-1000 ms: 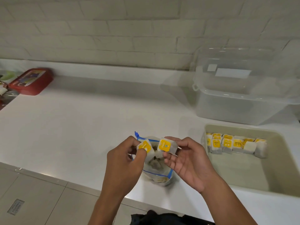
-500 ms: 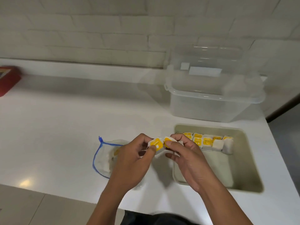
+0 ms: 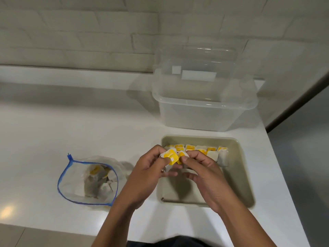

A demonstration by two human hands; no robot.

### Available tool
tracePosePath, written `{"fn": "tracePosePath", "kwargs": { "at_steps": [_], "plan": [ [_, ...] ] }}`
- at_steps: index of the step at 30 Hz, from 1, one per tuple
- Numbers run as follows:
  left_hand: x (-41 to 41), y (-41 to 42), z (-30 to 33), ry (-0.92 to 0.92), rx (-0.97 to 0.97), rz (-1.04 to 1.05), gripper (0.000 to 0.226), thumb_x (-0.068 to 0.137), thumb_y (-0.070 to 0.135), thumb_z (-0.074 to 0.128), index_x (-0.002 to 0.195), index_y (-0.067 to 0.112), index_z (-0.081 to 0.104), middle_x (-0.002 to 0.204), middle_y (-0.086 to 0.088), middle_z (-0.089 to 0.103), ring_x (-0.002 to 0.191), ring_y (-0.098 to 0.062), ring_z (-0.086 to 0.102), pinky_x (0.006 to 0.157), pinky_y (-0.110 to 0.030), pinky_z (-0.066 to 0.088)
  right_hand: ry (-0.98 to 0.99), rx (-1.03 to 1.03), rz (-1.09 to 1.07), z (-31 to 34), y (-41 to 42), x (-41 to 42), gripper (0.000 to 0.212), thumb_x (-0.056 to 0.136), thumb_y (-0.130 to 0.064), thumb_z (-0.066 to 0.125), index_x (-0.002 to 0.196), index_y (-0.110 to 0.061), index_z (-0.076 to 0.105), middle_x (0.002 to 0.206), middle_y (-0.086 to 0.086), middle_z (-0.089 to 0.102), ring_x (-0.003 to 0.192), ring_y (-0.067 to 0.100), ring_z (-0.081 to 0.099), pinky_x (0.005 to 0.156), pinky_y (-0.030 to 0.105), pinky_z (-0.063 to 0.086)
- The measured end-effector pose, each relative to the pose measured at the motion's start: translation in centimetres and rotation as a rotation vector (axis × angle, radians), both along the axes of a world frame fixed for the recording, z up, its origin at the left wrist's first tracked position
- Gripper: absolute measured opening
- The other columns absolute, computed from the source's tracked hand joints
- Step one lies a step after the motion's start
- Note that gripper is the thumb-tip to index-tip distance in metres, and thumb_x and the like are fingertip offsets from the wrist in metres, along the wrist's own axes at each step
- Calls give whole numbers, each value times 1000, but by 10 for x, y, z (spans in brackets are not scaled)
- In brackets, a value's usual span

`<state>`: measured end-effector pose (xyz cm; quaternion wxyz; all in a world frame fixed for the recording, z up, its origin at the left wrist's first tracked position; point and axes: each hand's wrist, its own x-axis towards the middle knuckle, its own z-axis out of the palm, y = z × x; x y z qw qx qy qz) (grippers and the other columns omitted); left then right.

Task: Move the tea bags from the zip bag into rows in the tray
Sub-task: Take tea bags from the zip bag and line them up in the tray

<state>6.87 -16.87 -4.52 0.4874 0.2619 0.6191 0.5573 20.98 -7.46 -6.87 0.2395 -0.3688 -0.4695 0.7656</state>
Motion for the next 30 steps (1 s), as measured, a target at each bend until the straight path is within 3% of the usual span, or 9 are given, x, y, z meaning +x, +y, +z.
{"fn": "tracePosePath", "kwargs": {
  "at_steps": [5,8,12,14,17,20,22,25,30],
  "plan": [
    [6,7,-2,100,-40,13,18,101,8,50,87,9,61,96,-12,76,94,-30,74,93,-49,57,-190,377,116,-8,14,14,10,89,-22,72,88,-12,73,85,13,69,81,27,59,82,35,46],
    [5,6,-6,168,-58,31,16,101,16,55,87,12,62,95,-4,75,92,-25,75,90,-48,58,-215,410,133,-14,27,21,17,88,-21,73,87,-5,68,88,23,62,74,18,52,75,30,43],
    [3,3,-14,356,-113,51,21,98,25,60,78,29,61,82,7,72,77,-19,70,76,-28,58,-364,464,-41,-21,39,27,4,88,-14,72,85,-15,71,79,6,70,72,17,61,65,15,43],
    [4,6,-18,396,-116,37,20,97,25,62,77,29,61,75,6,68,71,-20,66,66,-24,54,-403,502,5,-24,39,24,6,89,-13,70,89,-19,69,74,8,66,67,19,57,61,18,41],
    [3,11,-26,502,-135,8,12,96,26,64,84,26,64,72,2,67,70,-26,62,64,-35,53,-371,465,-5,-31,39,21,18,90,-10,69,98,-26,64,72,14,64,62,13,53,61,22,42],
    [3,12,-30,662,-116,-12,8,95,26,65,87,28,66,74,12,68,68,-6,62,59,-16,44,-406,497,41,-35,42,23,11,92,-15,67,95,-25,65,71,13,65,63,21,56,63,31,44],
    [2,11,-34,807,-121,-14,4,94,29,65,91,29,68,78,16,68,73,3,58,61,-9,37,-461,556,90,-35,44,27,6,93,-21,66,88,-23,65,70,2,67,67,19,59,70,33,48],
    [0,10,-44,965,-125,-12,3,94,33,64,95,32,67,83,23,64,90,0,54,69,-9,35,-601,733,118,-33,46,34,13,89,-21,70,78,-26,64,74,-13,66,73,-5,57,65,6,37],
    [3,6,-54,983,-59,10,3,98,31,58,98,33,60,87,21,63,97,-5,55,79,-24,43,-616,614,173,-43,51,39,7,89,-17,72,84,-17,68,76,3,68,60,1,53,58,9,39]
  ]
}}
